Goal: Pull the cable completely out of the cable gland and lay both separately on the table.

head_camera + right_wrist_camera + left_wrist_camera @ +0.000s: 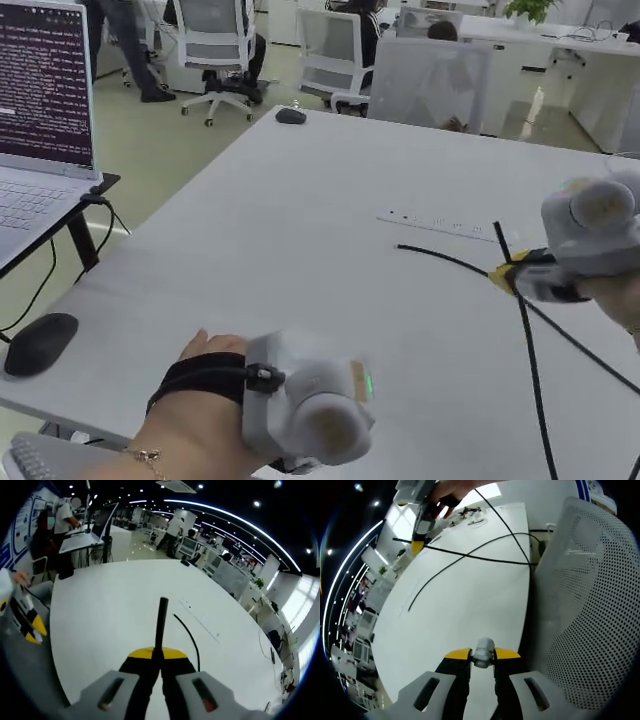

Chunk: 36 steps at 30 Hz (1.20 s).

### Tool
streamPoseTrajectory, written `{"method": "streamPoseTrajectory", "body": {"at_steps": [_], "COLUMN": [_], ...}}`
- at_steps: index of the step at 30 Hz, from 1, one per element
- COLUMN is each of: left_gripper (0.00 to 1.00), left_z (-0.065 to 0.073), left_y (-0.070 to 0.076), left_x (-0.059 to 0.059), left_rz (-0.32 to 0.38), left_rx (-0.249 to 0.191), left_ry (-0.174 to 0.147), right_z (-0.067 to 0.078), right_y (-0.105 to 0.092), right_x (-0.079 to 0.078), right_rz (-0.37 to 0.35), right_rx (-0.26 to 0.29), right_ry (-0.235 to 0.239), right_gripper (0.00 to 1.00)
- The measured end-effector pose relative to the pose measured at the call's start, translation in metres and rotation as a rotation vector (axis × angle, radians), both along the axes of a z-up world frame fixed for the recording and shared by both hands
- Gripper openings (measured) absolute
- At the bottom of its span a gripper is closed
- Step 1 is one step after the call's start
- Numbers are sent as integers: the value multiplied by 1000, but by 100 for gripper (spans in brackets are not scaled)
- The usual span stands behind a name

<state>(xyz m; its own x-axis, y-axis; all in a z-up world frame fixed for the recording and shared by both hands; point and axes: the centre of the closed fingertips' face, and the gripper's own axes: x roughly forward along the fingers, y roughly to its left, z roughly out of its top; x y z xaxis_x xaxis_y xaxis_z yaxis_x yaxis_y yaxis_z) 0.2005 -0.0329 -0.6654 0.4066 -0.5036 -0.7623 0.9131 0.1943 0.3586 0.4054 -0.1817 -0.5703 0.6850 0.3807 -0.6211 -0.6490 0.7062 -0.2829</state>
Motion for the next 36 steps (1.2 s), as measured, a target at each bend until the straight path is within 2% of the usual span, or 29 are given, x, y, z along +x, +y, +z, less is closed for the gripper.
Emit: {"method": "streamPoseTrajectory", "body": {"at_steps": [2,3,7,10,13,14,16,17,20,23,25,27,30,31,36], "left_gripper": [18,18,18,18,18,18,18,18,18,18,18,18,18,18,18], "left_z": [1,0,-1,-3,-5,-5,-6,-6,-5,-4,-2,2,9,11,16], "left_y": [2,3,9,14,18,20,22,23,24,23,22,22,21,20,13], "left_x": [0,0,-1,0,0,0,0,1,1,1,3,6,11,12,31], "left_rz": [9,13,24,36,47,49,56,58,65,65,64,63,64,58,12], "left_rx": [-7,-6,1,7,13,14,13,13,8,3,-7,-17,-46,-51,-38], "left_ry": [5,6,9,16,25,29,34,35,41,44,45,43,67,70,96], "right_z": [11,22,45,71,95,95,87,76,62,50,46,48,56,57,69], "right_y": [-2,-2,-11,-20,-36,-39,-46,-54,-65,-79,-86,-87,-75,-72,-61], "right_x": [22,40,84,119,149,154,161,160,157,147,133,120,87,76,3], "right_rz": [-8,-13,-82,-145,-208,-212,-227,-236,-244,-280,-286,-279,-224,-199,-140], "right_rx": [-8,4,60,107,99,91,72,35,-3,-2,2,13,68,67,88], "right_ry": [-31,-73,-115,-188,-274,-276,-247,-206,-161,-106,-77,-76,-75,-74,-90], "right_gripper": [3,3,3,3,3,3,4,4,9,20,19,19,20,21,21]}}
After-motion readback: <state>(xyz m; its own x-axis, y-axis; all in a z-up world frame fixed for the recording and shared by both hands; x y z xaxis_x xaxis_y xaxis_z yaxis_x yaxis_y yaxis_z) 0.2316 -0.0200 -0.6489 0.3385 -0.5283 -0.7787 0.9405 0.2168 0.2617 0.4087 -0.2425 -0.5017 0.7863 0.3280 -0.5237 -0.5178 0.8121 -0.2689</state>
